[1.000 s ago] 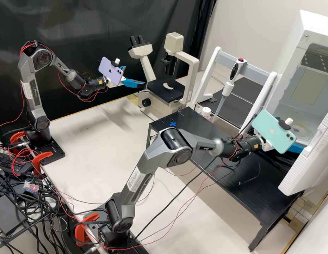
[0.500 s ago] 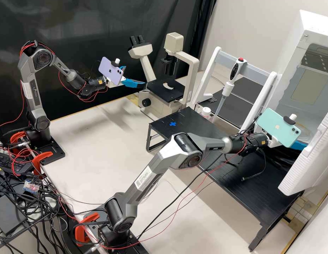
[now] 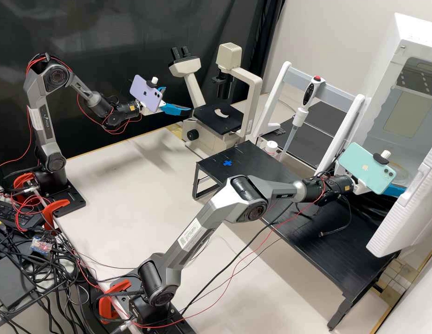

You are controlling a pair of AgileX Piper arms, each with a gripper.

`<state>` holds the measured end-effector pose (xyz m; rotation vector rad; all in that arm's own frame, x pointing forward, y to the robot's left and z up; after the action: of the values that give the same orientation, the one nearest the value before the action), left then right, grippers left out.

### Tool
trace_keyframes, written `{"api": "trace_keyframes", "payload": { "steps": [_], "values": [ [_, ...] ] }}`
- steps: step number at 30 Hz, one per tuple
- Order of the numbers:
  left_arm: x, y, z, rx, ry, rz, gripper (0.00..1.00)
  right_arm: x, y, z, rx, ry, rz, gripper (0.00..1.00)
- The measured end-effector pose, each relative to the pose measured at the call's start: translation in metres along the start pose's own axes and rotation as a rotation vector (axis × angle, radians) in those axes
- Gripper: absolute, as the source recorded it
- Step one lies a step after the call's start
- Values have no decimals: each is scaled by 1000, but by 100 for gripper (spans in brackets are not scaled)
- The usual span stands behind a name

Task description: Move the petri dish to the microscope

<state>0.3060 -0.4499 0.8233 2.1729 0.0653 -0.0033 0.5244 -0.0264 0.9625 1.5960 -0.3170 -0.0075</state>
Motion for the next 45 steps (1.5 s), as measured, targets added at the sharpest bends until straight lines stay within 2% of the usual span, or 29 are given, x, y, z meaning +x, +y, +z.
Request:
{"api": "trace_keyframes", "payload": {
  "steps": [27, 33, 45],
  "values": [
    [0, 0, 0, 0, 0, 0, 100, -12, -8, 12, -2, -5, 7, 0],
    [0, 0, 0, 0, 0, 0, 100, -12, -8, 14, 6, -6, 8, 0],
    [0, 0, 0, 0, 0, 0, 100, -26, 15, 15, 27, 21, 3, 0]
  ]
}}
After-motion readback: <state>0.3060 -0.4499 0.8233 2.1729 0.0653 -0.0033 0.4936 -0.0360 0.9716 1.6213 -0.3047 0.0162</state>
